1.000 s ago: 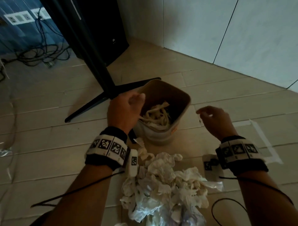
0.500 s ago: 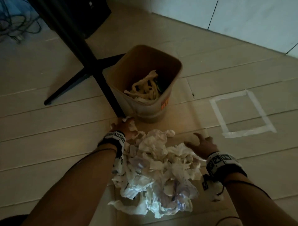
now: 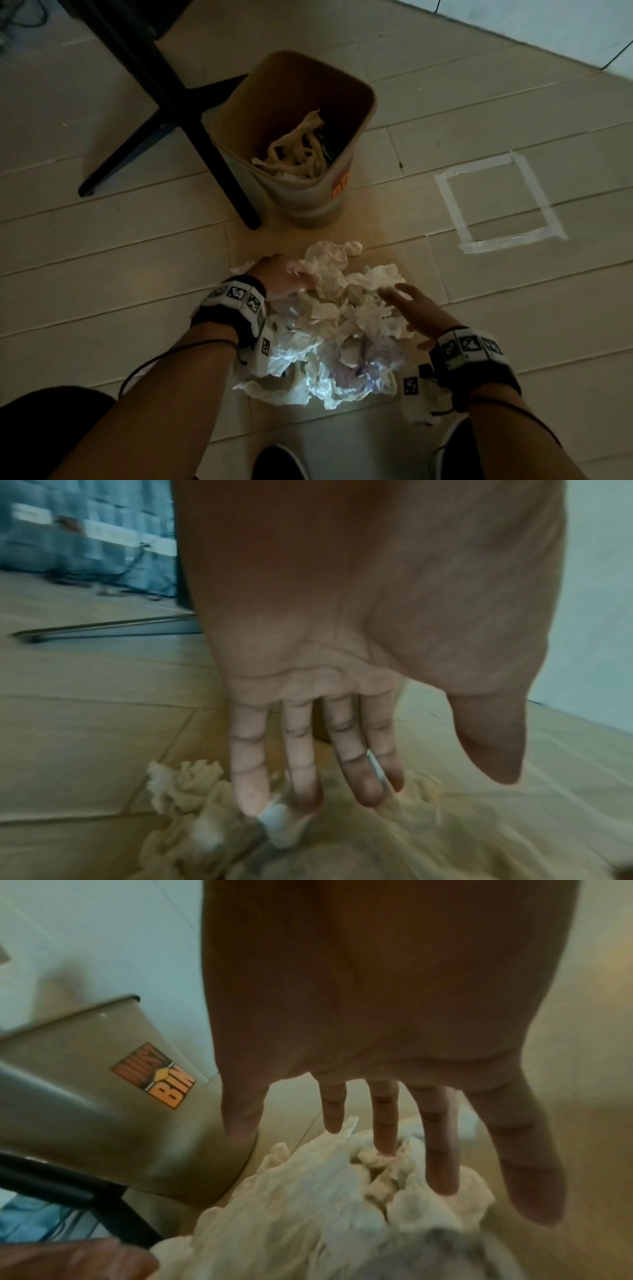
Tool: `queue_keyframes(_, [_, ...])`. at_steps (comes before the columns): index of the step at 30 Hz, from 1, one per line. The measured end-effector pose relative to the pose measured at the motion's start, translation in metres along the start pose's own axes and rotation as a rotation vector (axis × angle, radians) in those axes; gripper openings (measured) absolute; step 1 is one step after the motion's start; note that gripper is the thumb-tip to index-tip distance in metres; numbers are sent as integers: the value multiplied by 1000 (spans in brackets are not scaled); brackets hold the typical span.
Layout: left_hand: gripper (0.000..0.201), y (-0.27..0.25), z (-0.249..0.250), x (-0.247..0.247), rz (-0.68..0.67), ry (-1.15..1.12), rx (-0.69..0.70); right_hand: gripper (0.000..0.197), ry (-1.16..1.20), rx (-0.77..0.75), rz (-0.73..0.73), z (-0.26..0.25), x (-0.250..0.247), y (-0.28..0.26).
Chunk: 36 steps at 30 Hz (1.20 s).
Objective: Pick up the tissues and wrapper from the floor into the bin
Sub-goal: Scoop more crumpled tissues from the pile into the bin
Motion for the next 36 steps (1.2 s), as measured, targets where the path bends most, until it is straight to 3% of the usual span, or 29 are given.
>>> queue_keyframes(2, [68, -17, 21, 27, -66, 127, 34, 80, 47, -16, -36, 0, 12, -12])
queue_keyframes(6, [121, -47, 33, 105, -182, 231, 25, 80, 118, 9, -93, 9, 34, -18])
queue_keyframes(8, [131, -49, 30, 133, -160, 310, 13, 79, 195, 35, -115, 12, 48, -20])
queue_keyframes(11, [126, -39, 32, 144, -20, 366, 53, 87, 229, 70, -150, 23, 66, -6])
queue_keyframes(15, [110, -29, 33, 134, 107, 386, 157, 41, 450, 108, -196, 17, 86, -13])
queue_keyframes(19, [96, -25, 33, 126, 116, 300, 239, 39, 517, 71, -169, 12, 85, -13])
queue_keyframes(22, [95, -29, 39, 112, 135, 193, 290, 28, 508, -2, -127, -3, 68, -20])
queue_keyframes(26, [98, -51, 67, 66, 170, 50, 368, 33, 375, -186, -183, -56, 31, -50])
queue_keyframes(32, [101, -125, 124, -33, 352, -114, 569, 36, 151, -480, -179, -157, -24, -129])
queue_keyframes(36, [101, -175, 147, -91, 386, -296, 737, 44, 10, -662, -144, -225, -38, -190])
Point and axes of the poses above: each hand's wrist, its own y-axis towards the middle knuckle, its own x-axis out of the palm, z = x × y, the point moved 10 cm from there along y, towards the middle knuckle, and after that the axes turned 7 degrees about -z, right-handed, at the moved point
